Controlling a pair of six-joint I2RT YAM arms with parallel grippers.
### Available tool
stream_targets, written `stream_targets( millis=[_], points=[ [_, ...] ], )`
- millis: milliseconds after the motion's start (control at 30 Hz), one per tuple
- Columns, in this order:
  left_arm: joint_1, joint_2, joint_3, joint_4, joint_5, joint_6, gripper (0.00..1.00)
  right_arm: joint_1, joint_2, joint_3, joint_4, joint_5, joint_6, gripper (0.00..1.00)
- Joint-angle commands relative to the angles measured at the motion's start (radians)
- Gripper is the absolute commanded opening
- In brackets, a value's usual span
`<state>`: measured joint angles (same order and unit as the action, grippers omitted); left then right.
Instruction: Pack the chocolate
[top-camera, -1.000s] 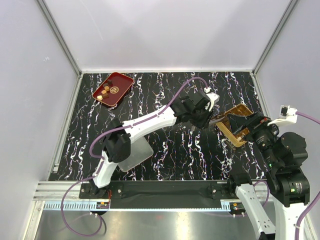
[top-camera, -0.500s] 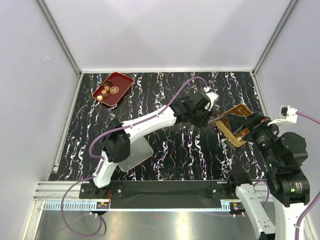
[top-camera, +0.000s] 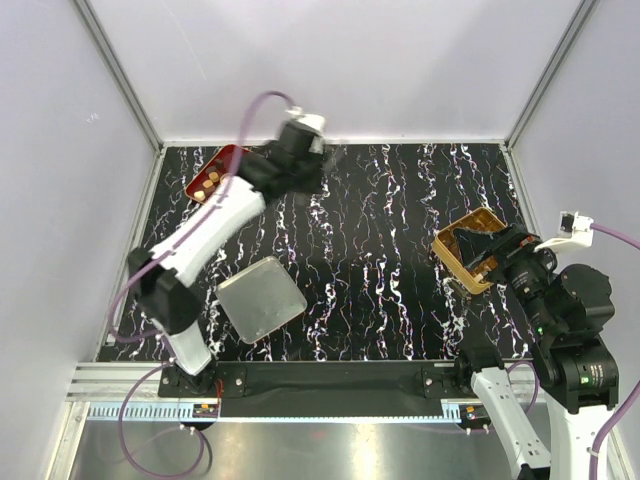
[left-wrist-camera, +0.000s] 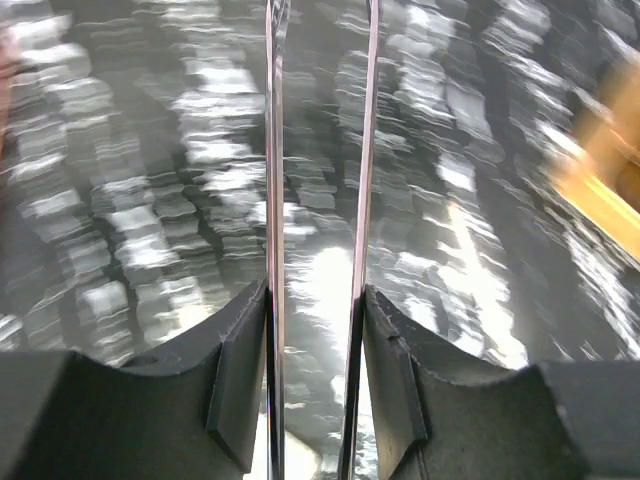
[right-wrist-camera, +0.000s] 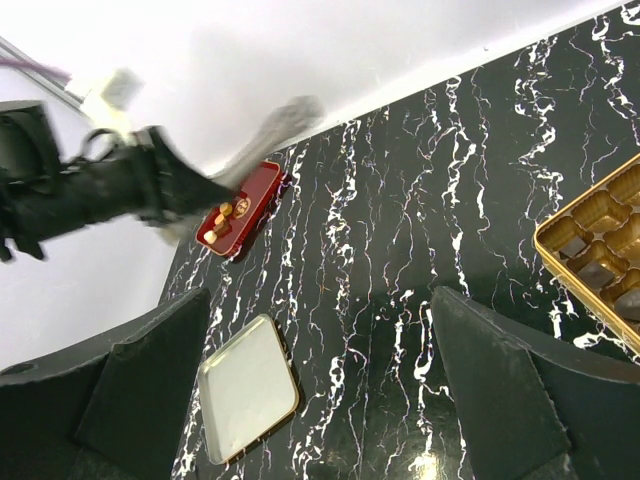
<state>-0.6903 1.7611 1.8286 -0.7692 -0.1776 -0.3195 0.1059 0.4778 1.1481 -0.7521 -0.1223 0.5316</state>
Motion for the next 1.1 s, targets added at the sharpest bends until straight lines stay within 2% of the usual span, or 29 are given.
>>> stream_targets(
  millis=[0, 167, 267, 467, 1067],
  points=[
    [0.162, -0.107, -0.093, -0.024, -0.088, -0.032, 0.43, 0.006, -0.007, -0.005, 0.034, -0.002, -0.008, 1.00],
    [0.394, -0.175, -0.233, -0.013, -0.082, -0.039, 0.43, 0.006, -0.004, -0.016, 0.045, -0.013, -0.008, 1.00],
    [0.489, -0.192, -0.293, 0.004, -0.076, -0.036, 0.43, 0.006, -0.002, -0.021, 0.050, -0.013, -0.010, 1.00],
    [0.593, -0.169, -0.345, 0.016, -0.086, -0.035, 0.44, 0.005, -0.004, -0.027, 0.053, -0.010, -0.013, 1.00],
    [0.615, -0.049, -0.351, 0.042, -0.106, -0.036, 0.45, 0.006, 0.005, -0.004, 0.048, 0.003, -0.032, 0.99]
  ],
)
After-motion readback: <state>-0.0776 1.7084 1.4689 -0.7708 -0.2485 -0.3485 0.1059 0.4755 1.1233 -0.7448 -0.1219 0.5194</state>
